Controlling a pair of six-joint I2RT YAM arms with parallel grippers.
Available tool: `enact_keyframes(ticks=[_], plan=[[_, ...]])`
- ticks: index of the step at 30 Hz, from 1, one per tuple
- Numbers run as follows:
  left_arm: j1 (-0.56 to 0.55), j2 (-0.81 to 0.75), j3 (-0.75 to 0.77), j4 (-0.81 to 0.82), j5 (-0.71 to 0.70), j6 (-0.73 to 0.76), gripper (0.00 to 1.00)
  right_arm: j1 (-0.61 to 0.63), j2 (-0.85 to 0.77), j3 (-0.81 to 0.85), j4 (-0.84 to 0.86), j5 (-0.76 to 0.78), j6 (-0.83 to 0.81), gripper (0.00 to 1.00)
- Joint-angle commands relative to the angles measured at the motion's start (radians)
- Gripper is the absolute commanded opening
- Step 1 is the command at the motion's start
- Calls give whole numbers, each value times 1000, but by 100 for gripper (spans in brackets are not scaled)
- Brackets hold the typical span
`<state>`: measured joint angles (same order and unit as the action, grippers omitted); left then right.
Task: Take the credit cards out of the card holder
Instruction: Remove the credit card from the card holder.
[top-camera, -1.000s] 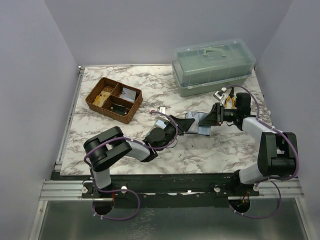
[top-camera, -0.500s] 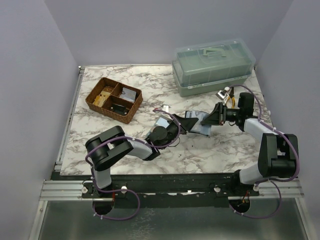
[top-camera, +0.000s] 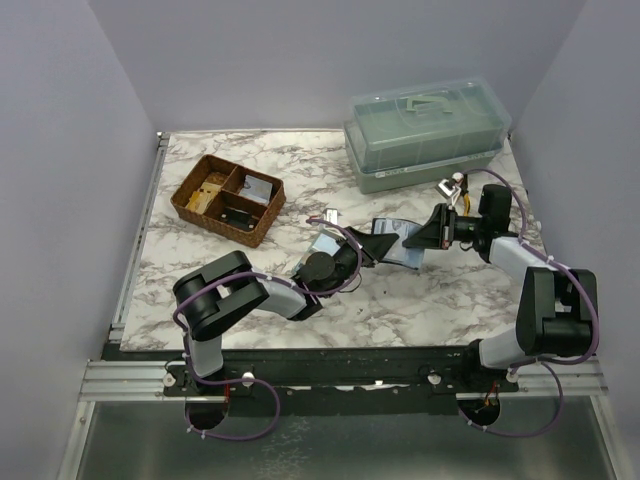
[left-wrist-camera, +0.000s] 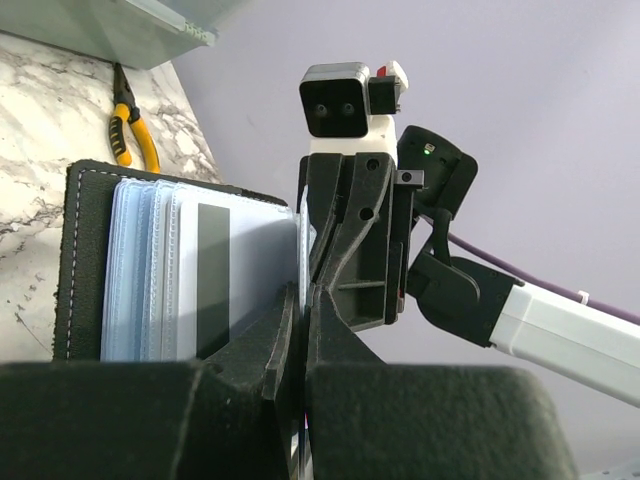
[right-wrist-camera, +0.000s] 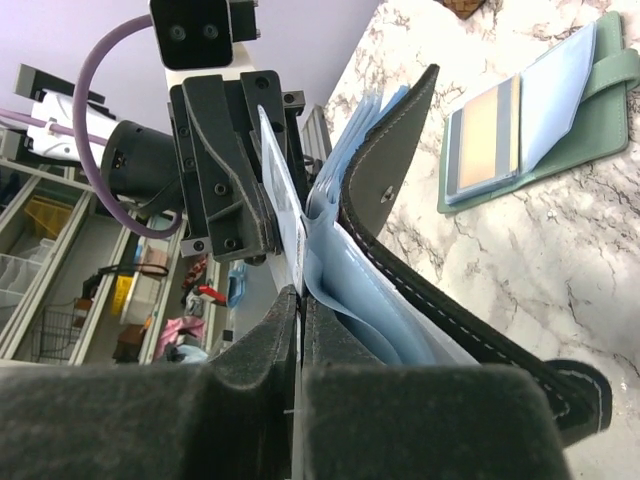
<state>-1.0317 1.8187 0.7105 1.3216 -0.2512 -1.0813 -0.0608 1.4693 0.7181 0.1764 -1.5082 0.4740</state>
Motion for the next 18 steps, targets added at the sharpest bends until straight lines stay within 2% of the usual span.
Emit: enact_keyframes(ticks=[1,2,5,8,11,15,18], plan=[[-22,-8,7,42,81,-20,0,3,-31,-9,-5,-38,-31,2],[-13,-15,0,42,88,-23,0,-3,-32,-12,-5,-41,-32,1],[17,-36,-19,41,129,-49,8,-9,-36,-13,-17,-46,-53,0],[50,-37,-12,39,214,-81,14,-10,-39,-12,-24,-48,-65,0],[71,-31,1,39,292,-101,27,-9,-34,-10,-36,-51,-76,0],[87,-51,-11,39,320,-97,30,-10,-36,-8,-49,-52,-91,0],[104,-77,-35,28,331,-98,28,-10,-34,-6,-55,-57,-96,0]])
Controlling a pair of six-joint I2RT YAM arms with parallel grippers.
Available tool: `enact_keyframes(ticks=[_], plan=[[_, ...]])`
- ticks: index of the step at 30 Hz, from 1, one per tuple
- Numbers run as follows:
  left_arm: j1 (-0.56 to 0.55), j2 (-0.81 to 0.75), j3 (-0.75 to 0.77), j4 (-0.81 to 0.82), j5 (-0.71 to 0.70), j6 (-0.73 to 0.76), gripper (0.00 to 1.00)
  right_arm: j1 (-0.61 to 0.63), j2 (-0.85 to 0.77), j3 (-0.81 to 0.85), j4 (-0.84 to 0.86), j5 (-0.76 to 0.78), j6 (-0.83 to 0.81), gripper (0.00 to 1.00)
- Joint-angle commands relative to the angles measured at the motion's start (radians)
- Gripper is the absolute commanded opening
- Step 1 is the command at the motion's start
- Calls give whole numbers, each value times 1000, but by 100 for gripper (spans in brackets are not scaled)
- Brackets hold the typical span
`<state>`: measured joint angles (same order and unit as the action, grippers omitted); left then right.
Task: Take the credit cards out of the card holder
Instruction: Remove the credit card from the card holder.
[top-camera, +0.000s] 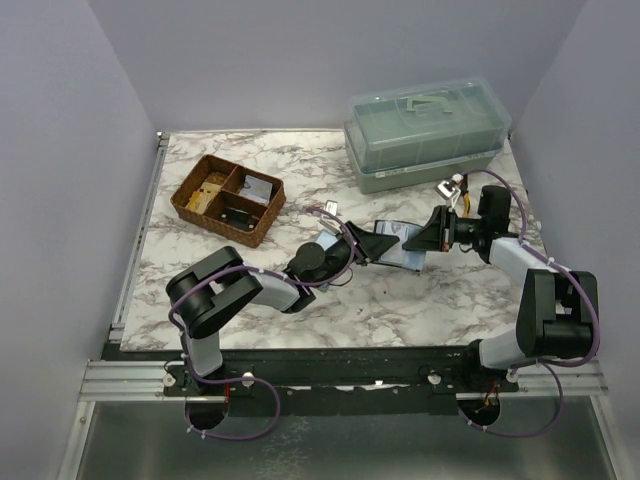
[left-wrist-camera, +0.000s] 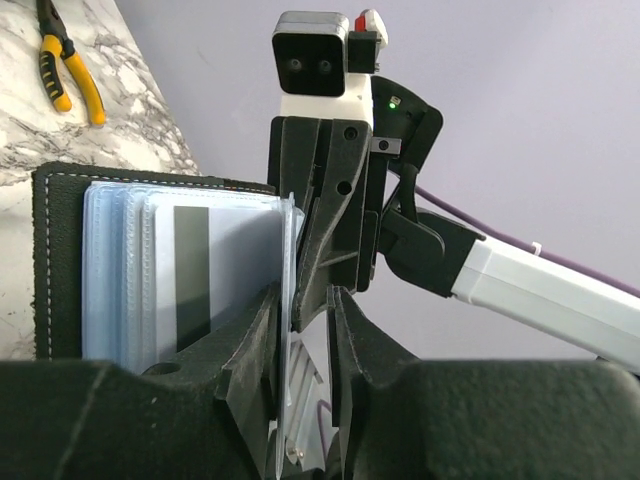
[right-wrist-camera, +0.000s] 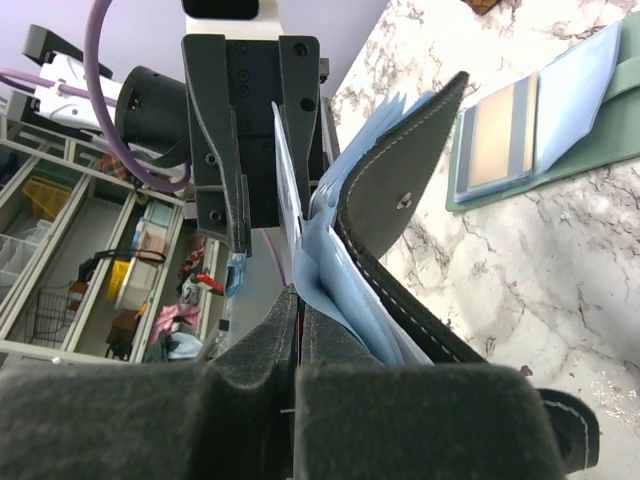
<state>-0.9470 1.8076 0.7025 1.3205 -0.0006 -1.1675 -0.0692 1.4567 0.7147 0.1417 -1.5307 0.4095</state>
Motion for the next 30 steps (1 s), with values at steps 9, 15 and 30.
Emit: enact_keyframes(ticks=[9,15,30], plan=[[59,-115,-61,-13,148,-24,12,-3,-17,0,-24,-52,-34,0],[80,-112,-60,-8,180,-47,0,-3,-17,0,-26,-55,-39,0],[129,-144,-94,64,217,-63,0,-11,-5,0,-55,-59,-56,0]])
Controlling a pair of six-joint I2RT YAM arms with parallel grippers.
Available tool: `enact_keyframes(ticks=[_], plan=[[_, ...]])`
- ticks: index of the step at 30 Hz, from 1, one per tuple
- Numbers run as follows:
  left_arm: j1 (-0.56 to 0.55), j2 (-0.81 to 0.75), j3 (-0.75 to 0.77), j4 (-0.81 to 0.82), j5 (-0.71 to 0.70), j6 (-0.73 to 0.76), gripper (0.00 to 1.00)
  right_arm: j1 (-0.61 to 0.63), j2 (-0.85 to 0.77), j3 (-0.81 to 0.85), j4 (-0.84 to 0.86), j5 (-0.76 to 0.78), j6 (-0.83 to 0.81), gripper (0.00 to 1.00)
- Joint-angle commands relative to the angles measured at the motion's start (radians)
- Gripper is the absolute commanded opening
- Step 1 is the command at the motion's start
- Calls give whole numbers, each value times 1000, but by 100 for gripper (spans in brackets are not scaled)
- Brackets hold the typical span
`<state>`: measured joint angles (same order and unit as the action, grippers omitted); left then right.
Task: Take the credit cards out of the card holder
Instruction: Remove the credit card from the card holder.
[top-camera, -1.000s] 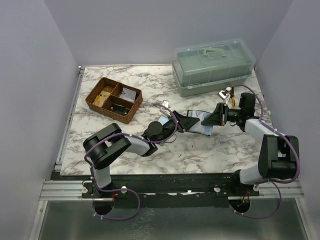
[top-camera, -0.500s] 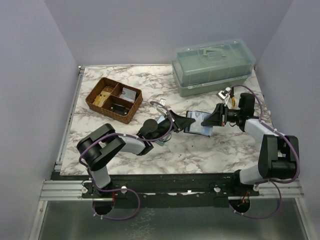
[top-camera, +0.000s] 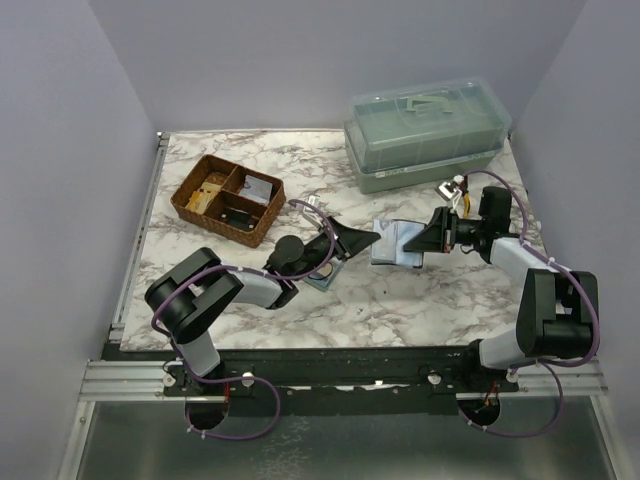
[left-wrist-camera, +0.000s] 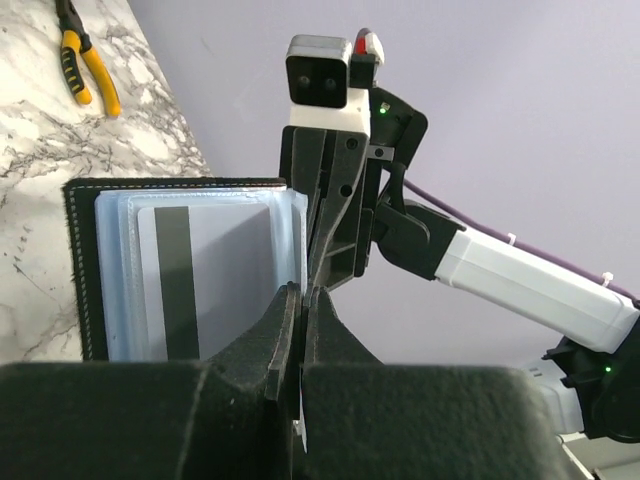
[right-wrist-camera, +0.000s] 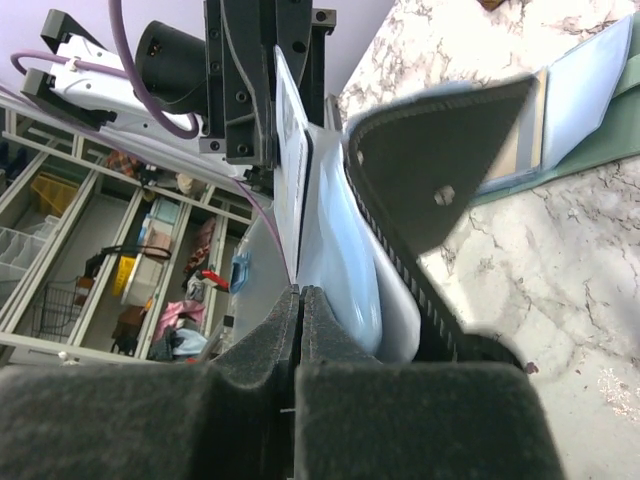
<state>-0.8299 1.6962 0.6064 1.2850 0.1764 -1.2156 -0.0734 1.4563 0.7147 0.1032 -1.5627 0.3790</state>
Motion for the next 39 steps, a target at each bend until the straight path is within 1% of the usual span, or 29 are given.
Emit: enact_keyframes(ticks=[1,3,6,10,15,20,23,28,29,33,37,39], plan=[[12,-30,5,100,43,-15,0,-8,-5,-1,-16,-32,-23,0],[12,-18,11,103,54,-15,0,-7,-3,-4,-4,-65,-12,5],[10,-3,24,103,63,-14,0,-6,-8,-2,8,-109,-5,17],[5,16,47,85,66,7,0,-6,-28,-2,18,-134,-2,24],[-21,35,77,44,66,35,0,-6,-15,1,20,-139,5,28],[-40,12,80,-42,21,88,0,-5,-31,14,-8,-150,-20,30],[-45,11,80,-46,20,88,0,-6,-21,10,-6,-107,-11,35],[-52,3,88,-46,16,86,0,-5,3,11,-13,-39,-14,37],[-52,1,89,-46,15,88,0,-7,4,11,-18,-28,-16,39],[-59,11,106,-44,21,78,0,-6,8,13,-18,-29,-14,45],[-87,38,138,-39,13,74,0,-6,11,18,-18,-18,-19,46],[-100,51,153,-36,6,74,0,-6,1,14,-29,26,-23,46]])
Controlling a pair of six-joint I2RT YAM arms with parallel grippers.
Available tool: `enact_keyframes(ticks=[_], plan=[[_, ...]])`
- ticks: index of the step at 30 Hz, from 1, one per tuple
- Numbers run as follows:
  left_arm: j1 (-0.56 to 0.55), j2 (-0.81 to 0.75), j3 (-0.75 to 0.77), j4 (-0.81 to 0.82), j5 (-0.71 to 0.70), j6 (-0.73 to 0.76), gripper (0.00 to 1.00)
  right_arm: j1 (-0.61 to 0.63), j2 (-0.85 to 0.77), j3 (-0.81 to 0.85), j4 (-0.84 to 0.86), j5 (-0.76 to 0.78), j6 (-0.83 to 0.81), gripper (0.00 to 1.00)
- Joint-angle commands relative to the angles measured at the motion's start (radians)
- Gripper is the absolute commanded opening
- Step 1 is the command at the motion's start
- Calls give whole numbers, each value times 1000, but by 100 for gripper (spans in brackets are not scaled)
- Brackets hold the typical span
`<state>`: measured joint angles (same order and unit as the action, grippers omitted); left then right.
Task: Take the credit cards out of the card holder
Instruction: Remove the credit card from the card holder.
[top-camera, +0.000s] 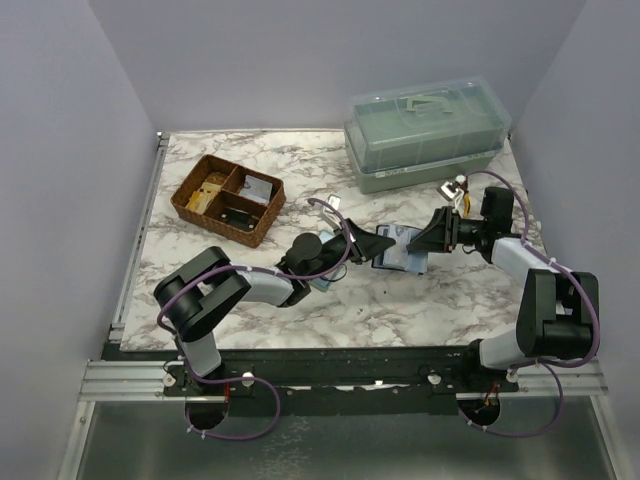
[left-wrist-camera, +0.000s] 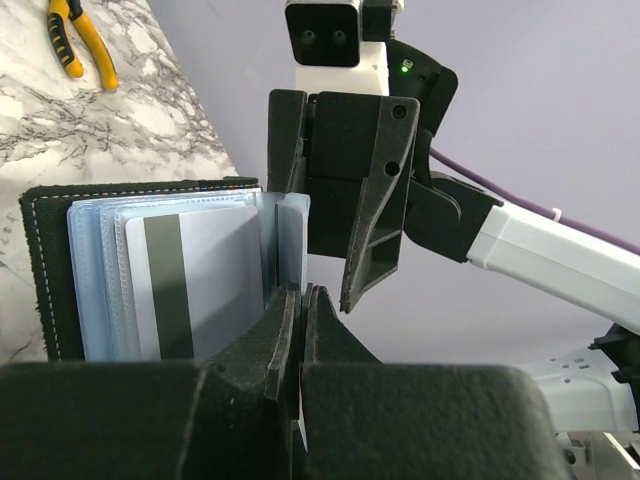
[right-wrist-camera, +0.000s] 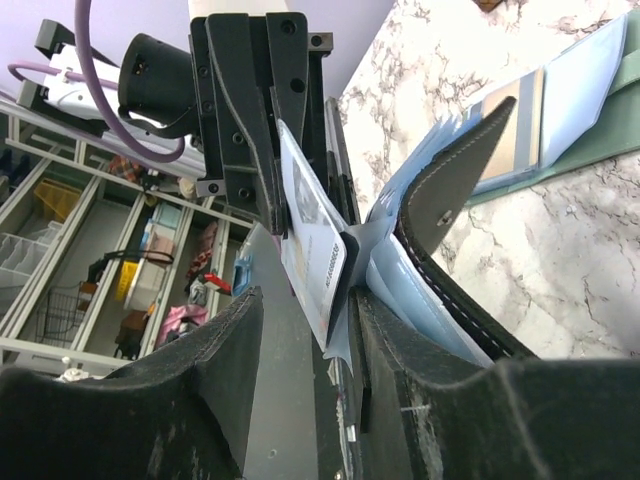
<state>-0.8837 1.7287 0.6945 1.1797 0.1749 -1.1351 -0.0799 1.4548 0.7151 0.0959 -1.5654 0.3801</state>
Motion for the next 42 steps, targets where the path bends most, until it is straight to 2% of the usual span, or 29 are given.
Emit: enact_keyframes(ticks=[1,5,8,13,16,26,34,42], plan=[[-51,23,69,71,2,-6,0,1,-2,12,-24,41,-23,46],[-68,42,82,82,-24,-15,0,-1,4,12,4,10,26,45],[-77,71,88,111,-26,-35,0,1,17,-11,129,-33,129,40],[-86,92,89,121,-34,-38,0,-1,-4,-32,187,-32,174,10],[-87,81,72,125,-45,-35,0,-1,-30,-29,159,-20,142,1],[-7,-42,-36,131,-32,-49,0,-27,-51,-29,124,-35,99,0],[18,5,-28,250,20,-124,0,-27,-53,-28,100,-28,78,0],[16,-15,-63,247,-147,-94,0,-26,-57,-42,99,-16,77,0]])
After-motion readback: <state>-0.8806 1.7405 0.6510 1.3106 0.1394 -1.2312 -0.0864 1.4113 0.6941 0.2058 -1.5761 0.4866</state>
